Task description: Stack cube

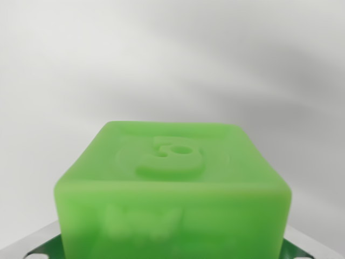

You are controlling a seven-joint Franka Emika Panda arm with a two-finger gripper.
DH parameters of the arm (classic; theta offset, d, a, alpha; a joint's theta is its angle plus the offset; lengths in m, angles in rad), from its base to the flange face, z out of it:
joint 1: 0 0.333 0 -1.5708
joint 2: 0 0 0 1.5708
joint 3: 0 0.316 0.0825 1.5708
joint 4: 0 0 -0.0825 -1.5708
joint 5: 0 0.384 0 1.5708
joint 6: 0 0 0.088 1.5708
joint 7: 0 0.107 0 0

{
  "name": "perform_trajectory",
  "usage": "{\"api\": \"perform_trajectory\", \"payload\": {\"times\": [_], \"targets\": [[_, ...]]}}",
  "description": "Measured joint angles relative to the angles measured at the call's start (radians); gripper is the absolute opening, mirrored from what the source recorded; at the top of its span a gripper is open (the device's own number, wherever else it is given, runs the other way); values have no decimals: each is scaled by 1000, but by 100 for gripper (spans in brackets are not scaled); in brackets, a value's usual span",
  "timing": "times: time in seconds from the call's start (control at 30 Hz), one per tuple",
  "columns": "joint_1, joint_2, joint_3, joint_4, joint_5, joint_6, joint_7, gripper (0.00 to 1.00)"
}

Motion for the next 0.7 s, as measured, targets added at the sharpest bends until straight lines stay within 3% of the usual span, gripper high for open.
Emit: {"api": "perform_trajectory", "payload": {"times": [0.7], "targets": [[-57, -9, -13, -16, 9, 2, -10, 0]]}}
